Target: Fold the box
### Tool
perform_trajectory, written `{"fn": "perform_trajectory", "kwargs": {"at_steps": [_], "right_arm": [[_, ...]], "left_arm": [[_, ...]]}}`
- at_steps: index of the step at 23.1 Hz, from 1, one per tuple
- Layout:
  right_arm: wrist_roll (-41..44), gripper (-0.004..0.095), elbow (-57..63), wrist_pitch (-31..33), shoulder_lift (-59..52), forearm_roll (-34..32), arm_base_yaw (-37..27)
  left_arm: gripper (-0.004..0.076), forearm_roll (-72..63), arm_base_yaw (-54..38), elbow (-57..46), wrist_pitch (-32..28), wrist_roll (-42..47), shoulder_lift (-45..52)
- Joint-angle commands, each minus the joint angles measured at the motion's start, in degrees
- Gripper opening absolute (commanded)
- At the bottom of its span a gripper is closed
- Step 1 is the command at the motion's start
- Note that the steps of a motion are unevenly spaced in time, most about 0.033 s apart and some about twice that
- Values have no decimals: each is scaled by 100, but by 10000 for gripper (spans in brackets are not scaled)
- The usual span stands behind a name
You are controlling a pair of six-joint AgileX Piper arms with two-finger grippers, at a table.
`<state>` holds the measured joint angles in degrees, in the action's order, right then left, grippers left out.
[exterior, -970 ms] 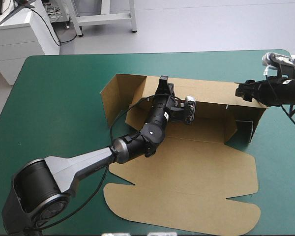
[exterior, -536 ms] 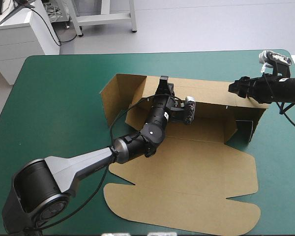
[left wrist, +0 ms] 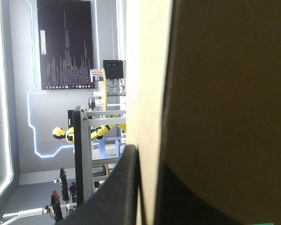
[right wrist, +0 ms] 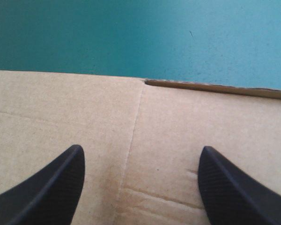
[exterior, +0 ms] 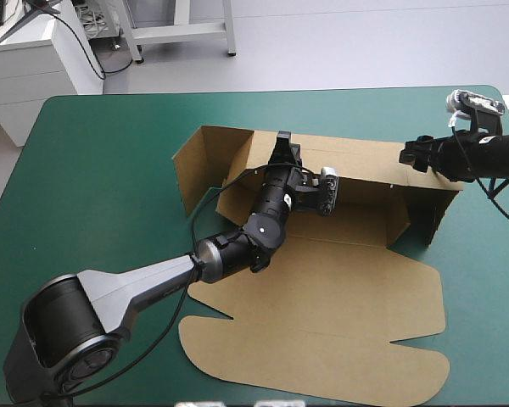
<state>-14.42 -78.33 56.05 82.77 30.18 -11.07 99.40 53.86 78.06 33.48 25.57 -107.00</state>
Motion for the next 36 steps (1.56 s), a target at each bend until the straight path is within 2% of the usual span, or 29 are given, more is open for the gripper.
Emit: {"fn": "perform_trajectory", "kwargs": {"at_steps": [1, 3, 7, 11, 15, 19, 27, 31, 36], "right_arm": [[114, 648, -60, 86, -97, -755, -70], [223, 648, -69, 75, -97, -957, -70], [881, 648, -203, 101, -97, -2031, -70], [1121, 648, -377, 140, -112, -2519, -80], [1063, 644, -652, 140, -209, -2076, -80], [783, 599, -940, 33, -377, -1421, -80], [783, 529, -1378, -616, -299, -1270, -80], [783, 511, -1402, -1100, 94, -1041, -80], [690, 509, -1889, -1168, 997, -917, -80]], "left_arm": [[-8, -176, 32, 77, -66, 88, 146], [-8, -176, 32, 77, -54, 88, 146], [-8, -176, 32, 77, -45, 88, 146], [-8, -176, 32, 77, -45, 88, 146], [-8, -176, 32, 77, -45, 88, 146], [-8, -176, 32, 77, -45, 88, 146], [-8, -176, 32, 77, -45, 88, 146], [-8, -176, 32, 77, -45, 88, 146], [-8, -176, 32, 77, -45, 88, 146]]}}
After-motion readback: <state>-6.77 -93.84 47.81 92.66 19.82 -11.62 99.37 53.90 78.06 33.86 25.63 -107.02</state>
